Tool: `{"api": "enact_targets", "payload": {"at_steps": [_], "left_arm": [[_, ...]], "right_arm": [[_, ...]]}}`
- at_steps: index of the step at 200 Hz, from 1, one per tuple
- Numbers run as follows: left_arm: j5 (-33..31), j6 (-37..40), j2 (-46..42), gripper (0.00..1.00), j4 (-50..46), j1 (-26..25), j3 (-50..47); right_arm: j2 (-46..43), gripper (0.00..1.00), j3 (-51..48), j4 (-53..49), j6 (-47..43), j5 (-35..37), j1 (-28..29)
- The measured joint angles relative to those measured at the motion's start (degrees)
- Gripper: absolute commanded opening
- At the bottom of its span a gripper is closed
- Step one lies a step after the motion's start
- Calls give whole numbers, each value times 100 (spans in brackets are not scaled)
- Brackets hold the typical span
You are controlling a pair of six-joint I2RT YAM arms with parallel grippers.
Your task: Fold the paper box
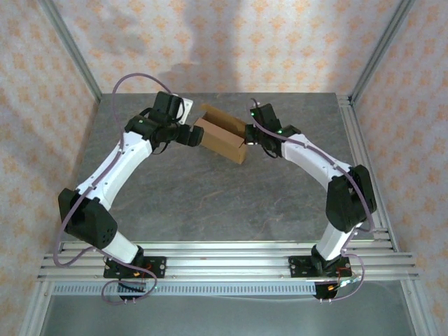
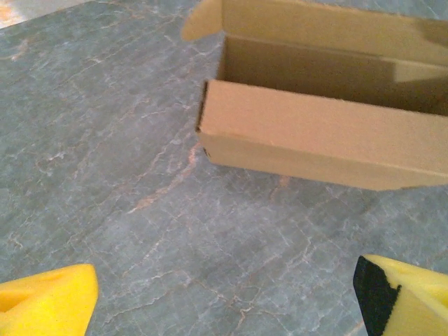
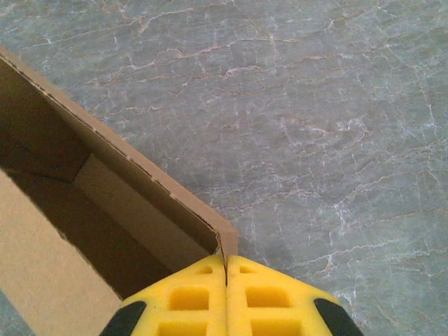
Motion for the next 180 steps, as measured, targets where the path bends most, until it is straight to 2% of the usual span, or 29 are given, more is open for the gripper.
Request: {"api": "enact_targets", "payload": {"at_steps": [48, 88, 180], "left_arm": [[138, -164, 793, 81, 13, 203, 87], [225, -168, 1373, 79, 15, 203, 87], [442, -490, 2098, 77, 258, 203, 472]], "right_arm": [[170, 2, 221, -138, -118, -83, 0], [271, 1, 330, -245, -422, -313, 0], [271, 0, 299, -199, -1668, -1947, 0]]}}
